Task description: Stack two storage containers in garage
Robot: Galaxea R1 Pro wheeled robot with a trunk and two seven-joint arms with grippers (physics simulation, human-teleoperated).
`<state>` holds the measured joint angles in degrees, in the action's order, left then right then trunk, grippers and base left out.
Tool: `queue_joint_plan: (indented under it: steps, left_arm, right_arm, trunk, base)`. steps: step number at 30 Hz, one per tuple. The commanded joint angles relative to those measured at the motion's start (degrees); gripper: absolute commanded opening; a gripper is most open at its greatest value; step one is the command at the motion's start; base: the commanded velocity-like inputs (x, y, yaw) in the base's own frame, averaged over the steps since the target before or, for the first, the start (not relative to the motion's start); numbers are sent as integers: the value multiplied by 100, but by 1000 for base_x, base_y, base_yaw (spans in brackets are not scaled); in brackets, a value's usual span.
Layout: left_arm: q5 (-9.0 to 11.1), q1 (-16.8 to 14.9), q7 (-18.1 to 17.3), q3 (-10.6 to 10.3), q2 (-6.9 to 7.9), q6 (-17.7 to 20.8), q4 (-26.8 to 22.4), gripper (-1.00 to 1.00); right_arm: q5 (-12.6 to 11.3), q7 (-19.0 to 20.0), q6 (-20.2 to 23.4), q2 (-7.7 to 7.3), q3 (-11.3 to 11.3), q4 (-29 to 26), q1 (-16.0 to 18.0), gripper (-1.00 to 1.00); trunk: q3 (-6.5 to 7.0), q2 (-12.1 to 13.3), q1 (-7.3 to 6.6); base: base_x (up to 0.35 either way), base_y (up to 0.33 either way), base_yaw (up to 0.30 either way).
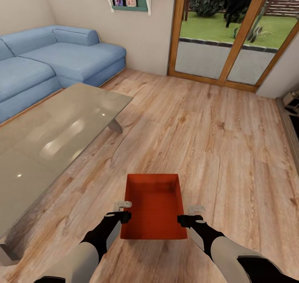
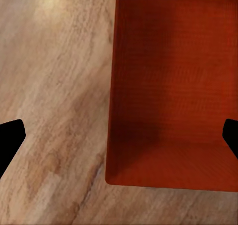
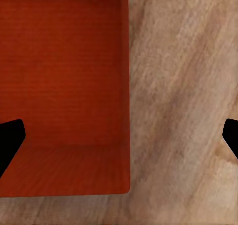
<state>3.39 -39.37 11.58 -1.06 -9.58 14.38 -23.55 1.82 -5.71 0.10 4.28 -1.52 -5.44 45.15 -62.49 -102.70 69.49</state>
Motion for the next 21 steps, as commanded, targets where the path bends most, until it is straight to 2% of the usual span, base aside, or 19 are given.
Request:
queue_joint_plan:
  steps: [1, 4, 21]
  left_arm:
    - [37, 0, 28, -11, 0, 30, -11, 100]
    - [39, 0, 28, -14, 0, 30, -10, 100]
    - [35, 0, 28, -17, 0, 30, -9, 100]
  right_arm:
    - [21, -18, -35, 1, -15, -2, 2, 100]
    - [21, -18, -227, 2, -14, -33, 2, 100]
    - [-3, -18, -255, 1, -24, -44, 2, 100]
  trunk:
    - [-22, -43, 22]
    - [-76, -163, 88]
    - [-381, -845, 461]
  base:
    - [0, 0, 0]
    - [0, 0, 0]
    - [0, 0, 0]
